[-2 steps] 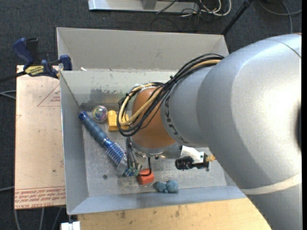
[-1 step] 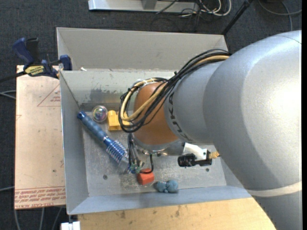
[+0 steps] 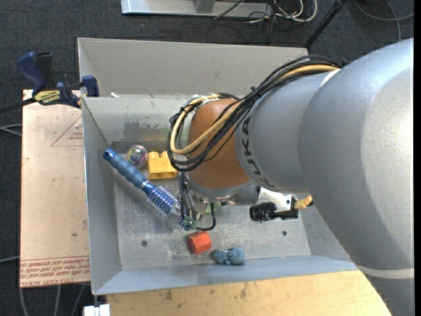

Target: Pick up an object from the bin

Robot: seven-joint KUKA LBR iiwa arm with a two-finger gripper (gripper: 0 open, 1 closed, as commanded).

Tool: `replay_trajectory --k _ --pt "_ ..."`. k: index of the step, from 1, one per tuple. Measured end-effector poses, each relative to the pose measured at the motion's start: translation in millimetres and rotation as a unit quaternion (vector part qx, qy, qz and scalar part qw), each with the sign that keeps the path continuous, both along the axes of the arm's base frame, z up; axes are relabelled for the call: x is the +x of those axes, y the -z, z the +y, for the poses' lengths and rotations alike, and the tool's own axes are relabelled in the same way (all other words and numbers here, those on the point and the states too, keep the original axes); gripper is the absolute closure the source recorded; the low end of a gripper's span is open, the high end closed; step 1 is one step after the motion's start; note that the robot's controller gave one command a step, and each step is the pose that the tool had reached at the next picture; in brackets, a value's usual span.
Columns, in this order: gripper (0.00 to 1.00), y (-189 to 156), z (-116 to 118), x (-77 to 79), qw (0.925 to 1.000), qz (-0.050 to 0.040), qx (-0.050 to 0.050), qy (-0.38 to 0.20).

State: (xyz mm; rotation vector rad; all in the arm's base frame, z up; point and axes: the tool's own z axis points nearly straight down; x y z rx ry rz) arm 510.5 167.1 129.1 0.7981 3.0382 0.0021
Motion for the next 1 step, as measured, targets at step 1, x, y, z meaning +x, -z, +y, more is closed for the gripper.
replay_trajectory --k 1 --pt "1.00 -17.1 0.4 -0.3 1.0000 0.0009 0.000 -0.001"
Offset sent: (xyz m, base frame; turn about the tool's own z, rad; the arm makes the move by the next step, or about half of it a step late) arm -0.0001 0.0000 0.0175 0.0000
